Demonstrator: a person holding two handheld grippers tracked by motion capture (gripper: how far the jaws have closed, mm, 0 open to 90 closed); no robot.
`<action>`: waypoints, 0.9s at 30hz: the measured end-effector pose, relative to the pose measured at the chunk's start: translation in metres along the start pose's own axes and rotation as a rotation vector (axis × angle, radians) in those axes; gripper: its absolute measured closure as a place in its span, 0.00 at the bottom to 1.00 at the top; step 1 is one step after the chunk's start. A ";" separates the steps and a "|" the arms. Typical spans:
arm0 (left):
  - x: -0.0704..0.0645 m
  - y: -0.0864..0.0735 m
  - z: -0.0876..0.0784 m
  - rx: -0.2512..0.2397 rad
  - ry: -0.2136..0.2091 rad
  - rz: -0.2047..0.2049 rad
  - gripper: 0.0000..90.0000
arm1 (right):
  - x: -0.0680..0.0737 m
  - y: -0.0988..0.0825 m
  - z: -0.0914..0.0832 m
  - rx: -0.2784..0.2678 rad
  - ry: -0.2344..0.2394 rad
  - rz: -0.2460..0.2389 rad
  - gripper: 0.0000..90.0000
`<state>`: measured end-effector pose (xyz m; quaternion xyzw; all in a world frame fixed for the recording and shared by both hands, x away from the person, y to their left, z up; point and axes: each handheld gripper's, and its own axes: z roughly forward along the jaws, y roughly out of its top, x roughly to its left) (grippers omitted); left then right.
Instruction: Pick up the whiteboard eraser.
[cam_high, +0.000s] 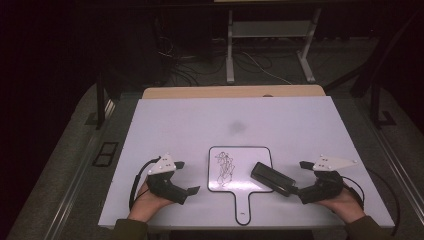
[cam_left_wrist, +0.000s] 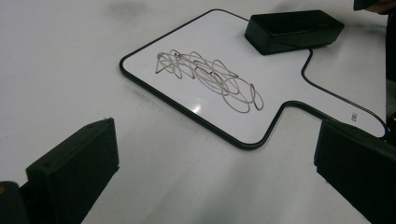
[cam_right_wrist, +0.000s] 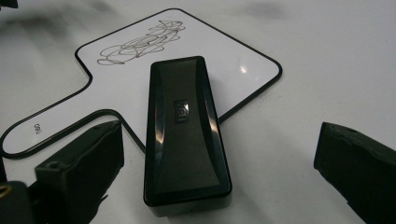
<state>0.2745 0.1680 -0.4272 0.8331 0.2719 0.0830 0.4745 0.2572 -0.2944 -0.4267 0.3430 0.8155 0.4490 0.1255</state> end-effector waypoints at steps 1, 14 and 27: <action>0.000 0.000 0.000 0.000 0.000 -0.001 0.00 | 0.000 0.000 0.000 -0.001 0.003 0.001 0.00; -0.001 0.000 0.001 -0.002 -0.004 -0.008 0.00 | -0.002 0.002 -0.003 -0.006 0.021 0.017 0.00; -0.004 0.000 0.000 -0.004 -0.006 -0.006 0.00 | -0.003 0.007 -0.009 -0.023 0.047 0.025 0.00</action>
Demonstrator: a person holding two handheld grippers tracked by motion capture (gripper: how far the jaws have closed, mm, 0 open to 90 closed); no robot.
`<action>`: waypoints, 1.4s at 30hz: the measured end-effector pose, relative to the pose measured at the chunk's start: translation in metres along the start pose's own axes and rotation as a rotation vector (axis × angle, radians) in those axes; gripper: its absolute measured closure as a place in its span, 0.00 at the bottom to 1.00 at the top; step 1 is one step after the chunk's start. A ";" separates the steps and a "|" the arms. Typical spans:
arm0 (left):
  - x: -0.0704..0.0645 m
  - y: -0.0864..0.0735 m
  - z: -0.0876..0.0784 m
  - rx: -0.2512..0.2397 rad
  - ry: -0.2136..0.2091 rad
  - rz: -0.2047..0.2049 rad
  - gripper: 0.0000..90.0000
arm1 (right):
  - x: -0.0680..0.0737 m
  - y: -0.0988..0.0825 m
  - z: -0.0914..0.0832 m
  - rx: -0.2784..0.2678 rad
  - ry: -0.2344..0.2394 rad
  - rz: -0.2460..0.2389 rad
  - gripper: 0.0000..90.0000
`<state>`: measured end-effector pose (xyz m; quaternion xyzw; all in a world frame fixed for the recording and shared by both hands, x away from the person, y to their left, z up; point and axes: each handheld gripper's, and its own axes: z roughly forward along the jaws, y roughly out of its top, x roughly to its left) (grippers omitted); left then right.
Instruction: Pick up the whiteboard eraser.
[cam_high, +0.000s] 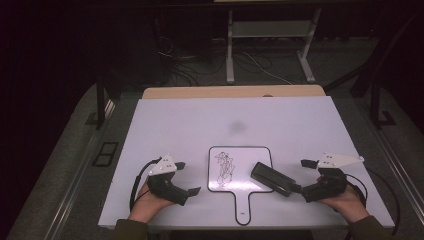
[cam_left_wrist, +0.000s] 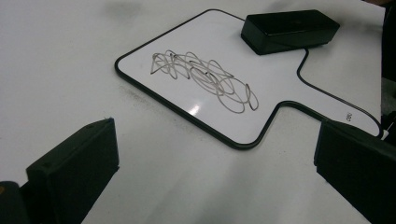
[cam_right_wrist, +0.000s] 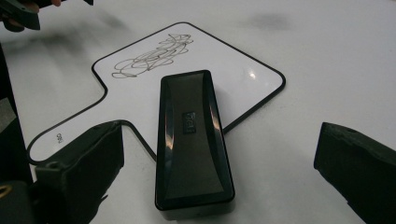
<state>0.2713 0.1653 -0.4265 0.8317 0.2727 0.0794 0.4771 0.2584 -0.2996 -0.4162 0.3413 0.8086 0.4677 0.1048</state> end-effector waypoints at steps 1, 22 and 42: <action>0.000 0.000 0.000 0.001 0.000 0.002 0.00 | 0.000 0.001 0.000 -0.002 0.000 -0.002 0.00; -0.001 -0.001 -0.002 -0.003 -0.004 -0.010 0.00 | -0.001 0.015 0.007 0.008 0.003 -0.030 0.00; 0.000 -0.002 -0.002 -0.001 0.002 -0.011 0.00 | 0.001 0.030 0.028 0.060 0.014 -0.041 0.03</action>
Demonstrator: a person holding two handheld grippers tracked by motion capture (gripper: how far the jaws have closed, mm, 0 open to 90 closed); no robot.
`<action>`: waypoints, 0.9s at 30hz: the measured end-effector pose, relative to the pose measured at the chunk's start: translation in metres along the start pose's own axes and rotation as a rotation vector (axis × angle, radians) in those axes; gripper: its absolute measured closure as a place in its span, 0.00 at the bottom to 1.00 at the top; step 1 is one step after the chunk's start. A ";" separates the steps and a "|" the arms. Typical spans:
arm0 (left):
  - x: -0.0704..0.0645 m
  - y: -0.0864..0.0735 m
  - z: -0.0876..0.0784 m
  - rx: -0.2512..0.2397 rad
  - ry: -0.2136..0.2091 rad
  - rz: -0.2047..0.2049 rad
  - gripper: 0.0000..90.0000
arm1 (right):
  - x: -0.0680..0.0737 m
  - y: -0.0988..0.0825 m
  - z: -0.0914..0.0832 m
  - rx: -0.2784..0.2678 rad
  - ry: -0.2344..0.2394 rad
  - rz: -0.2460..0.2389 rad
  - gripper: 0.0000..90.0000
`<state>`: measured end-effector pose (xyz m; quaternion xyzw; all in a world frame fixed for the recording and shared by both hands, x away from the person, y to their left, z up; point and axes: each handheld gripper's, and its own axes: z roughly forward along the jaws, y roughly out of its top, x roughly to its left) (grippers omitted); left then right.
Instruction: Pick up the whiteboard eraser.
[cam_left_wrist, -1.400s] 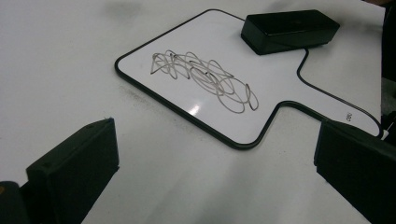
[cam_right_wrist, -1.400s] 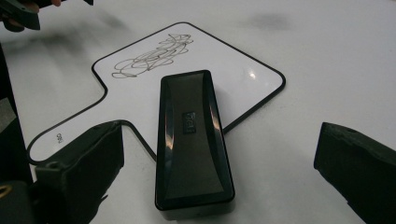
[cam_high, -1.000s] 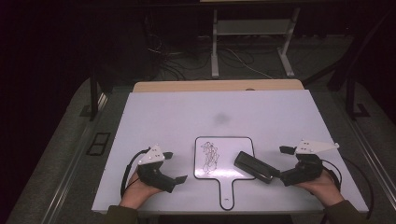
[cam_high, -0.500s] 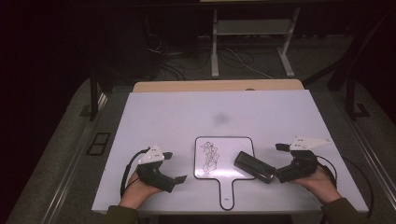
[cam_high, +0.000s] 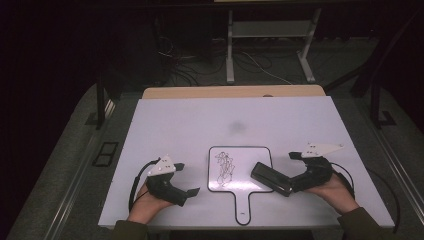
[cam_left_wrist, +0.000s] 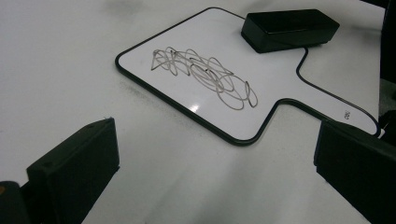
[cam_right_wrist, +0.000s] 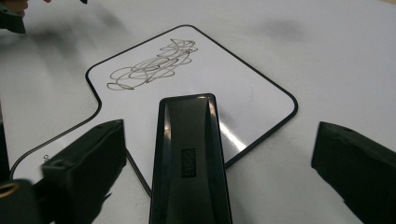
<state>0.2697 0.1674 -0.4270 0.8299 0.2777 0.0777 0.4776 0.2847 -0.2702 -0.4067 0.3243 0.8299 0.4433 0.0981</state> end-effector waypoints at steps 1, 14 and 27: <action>0.000 0.000 0.000 -0.001 -0.001 0.001 0.00 | 0.000 0.001 0.001 0.004 -0.002 -0.009 0.03; 0.000 0.000 0.000 -0.001 -0.007 -0.001 0.00 | 0.004 0.010 0.019 0.062 0.012 -0.042 0.04; 0.001 -0.001 0.000 -0.002 -0.004 -0.002 0.00 | 0.009 0.013 0.034 0.142 0.028 -0.073 0.10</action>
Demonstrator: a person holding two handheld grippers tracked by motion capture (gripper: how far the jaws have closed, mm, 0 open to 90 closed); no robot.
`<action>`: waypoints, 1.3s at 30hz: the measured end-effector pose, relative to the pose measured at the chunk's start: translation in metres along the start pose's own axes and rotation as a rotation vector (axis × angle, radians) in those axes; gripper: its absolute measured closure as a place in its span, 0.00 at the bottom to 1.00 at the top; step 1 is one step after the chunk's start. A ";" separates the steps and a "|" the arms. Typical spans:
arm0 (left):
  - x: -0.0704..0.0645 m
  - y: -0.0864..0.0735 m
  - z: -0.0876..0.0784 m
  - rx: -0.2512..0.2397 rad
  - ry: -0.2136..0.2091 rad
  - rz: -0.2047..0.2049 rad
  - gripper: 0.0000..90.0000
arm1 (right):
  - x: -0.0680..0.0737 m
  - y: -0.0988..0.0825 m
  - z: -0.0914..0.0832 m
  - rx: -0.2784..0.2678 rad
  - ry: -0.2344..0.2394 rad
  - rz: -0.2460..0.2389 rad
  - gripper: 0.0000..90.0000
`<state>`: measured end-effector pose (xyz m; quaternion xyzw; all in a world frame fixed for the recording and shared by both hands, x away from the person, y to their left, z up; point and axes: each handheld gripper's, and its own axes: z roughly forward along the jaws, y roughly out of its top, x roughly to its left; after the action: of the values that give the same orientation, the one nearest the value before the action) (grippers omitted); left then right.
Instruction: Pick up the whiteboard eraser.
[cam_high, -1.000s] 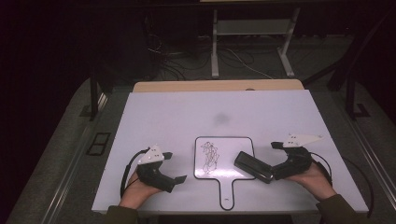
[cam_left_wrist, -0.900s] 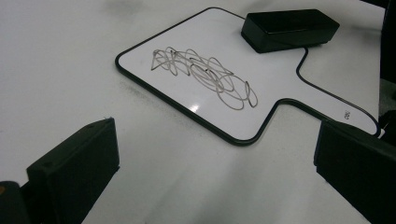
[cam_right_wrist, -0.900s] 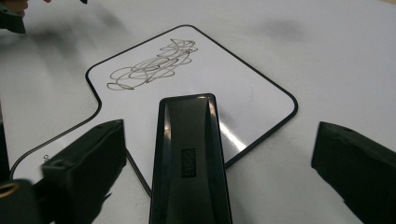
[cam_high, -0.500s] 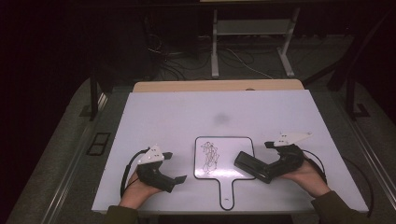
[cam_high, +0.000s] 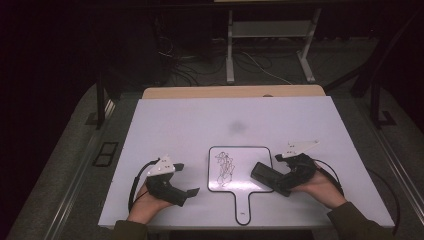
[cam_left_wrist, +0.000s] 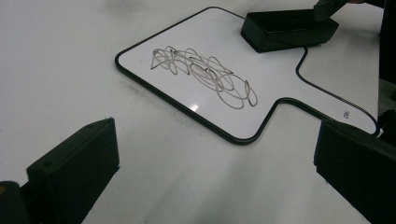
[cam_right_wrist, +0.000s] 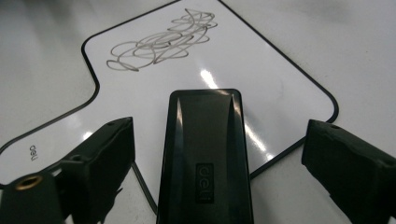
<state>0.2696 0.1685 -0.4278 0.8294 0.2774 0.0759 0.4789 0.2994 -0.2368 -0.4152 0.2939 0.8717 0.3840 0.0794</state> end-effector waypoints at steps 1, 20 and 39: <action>0.000 0.000 0.000 0.001 0.000 0.001 0.00 | 0.001 0.000 0.001 0.006 -0.001 -0.004 0.10; 0.000 0.000 -0.001 0.004 0.002 0.005 0.00 | 0.007 -0.008 0.013 0.095 -0.013 -0.045 0.29; 0.000 0.000 -0.001 0.006 0.000 0.007 0.00 | 0.010 -0.011 0.018 0.152 -0.045 -0.071 0.38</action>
<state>0.2690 0.1692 -0.4276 0.8317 0.2748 0.0768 0.4763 0.2923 -0.2258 -0.4344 0.2767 0.9062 0.3069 0.0898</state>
